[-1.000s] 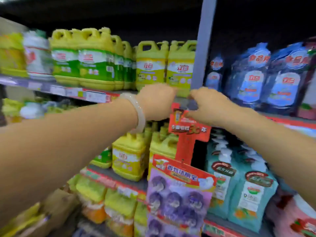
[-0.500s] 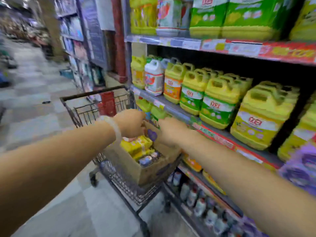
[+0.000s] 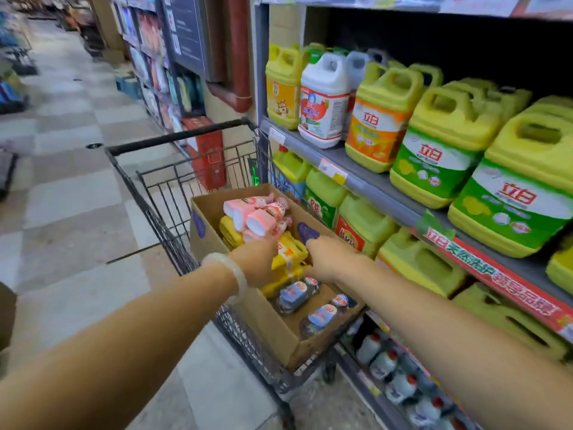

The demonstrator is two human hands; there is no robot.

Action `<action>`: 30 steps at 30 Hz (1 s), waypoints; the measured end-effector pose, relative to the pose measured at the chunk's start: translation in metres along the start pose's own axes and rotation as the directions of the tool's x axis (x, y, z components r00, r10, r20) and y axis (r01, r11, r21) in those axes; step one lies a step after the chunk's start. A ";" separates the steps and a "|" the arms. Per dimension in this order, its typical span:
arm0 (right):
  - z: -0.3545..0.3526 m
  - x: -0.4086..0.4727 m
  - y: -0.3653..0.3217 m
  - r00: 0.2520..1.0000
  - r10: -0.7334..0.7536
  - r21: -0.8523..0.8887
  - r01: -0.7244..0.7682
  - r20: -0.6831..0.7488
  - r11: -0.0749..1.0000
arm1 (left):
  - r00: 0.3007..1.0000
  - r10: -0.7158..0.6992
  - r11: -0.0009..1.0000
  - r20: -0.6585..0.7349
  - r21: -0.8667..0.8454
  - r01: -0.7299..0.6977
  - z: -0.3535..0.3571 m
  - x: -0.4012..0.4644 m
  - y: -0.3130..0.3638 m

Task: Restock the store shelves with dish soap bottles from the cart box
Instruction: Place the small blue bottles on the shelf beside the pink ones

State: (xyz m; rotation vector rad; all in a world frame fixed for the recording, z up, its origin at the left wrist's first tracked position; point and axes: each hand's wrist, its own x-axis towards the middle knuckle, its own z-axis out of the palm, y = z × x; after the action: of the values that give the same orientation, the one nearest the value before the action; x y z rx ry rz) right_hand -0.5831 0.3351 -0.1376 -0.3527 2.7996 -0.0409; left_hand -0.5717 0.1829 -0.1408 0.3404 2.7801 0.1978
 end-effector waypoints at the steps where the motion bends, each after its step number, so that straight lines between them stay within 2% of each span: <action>1: 0.007 0.017 0.005 0.999 0.023 0.044 -0.025 0.034 0.999 | 0.999 0.014 0.999 0.043 -0.041 -0.012 0.005 0.014 -0.001; 3: 0.024 0.049 0.016 0.993 0.071 0.113 -0.081 0.093 0.990 | 0.992 0.016 0.997 0.126 -0.081 -0.006 0.020 0.042 -0.005; 6: 0.059 0.084 0.034 0.966 0.160 0.176 -0.197 0.203 0.965 | 0.984 0.047 0.991 0.171 -0.135 -0.024 0.049 0.085 -0.017; 8: 0.086 0.102 0.044 0.934 0.211 0.216 -0.279 0.290 0.936 | 0.958 0.027 0.991 0.284 -0.132 0.011 0.064 0.106 -0.022; 11: 0.118 0.121 0.056 0.887 0.286 0.290 -0.399 0.363 0.870 | 0.916 0.034 0.989 0.399 -0.146 0.027 0.084 0.136 -0.031; 13: 0.134 0.130 0.064 0.855 0.344 0.370 -0.486 0.387 0.792 | 0.904 0.064 0.980 0.423 -0.196 0.022 0.100 0.164 -0.037; 16: 0.163 0.144 0.072 0.761 0.454 0.441 -0.642 0.463 0.627 | 0.892 0.048 0.990 0.450 -0.138 0.017 0.120 0.206 -0.043; 19: 0.194 0.159 0.076 0.629 0.545 0.501 -0.775 0.554 0.385 | 0.869 0.030 0.998 0.494 -0.059 -0.001 0.149 0.245 -0.044; 21: 0.215 0.166 0.077 0.550 0.571 0.494 -0.827 0.610 0.269 | 0.847 0.035 0.999 0.531 -0.049 -0.011 0.171 0.267 -0.042; 26: 0.257 0.188 0.075 0.305 0.639 0.464 -0.881 0.707 -0.093 | 0.810 0.089 0.994 0.580 -0.007 -0.105 0.216 0.303 -0.038; 28: 0.268 0.196 0.075 0.238 0.642 0.458 -0.866 0.729 -0.198 | 0.825 0.124 0.986 0.551 0.026 -0.165 0.227 0.311 -0.035; 30: 0.277 0.203 0.072 0.216 0.625 0.469 -0.840 0.750 -0.273 | 0.834 0.109 0.974 0.541 0.112 -0.200 0.235 0.316 -0.031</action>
State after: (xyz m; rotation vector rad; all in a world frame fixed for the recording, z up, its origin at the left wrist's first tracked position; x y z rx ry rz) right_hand -0.6999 0.3580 -0.4680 1.6436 1.7067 -1.0584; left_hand -0.7876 0.2564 -0.4632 0.5677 2.2167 -0.0838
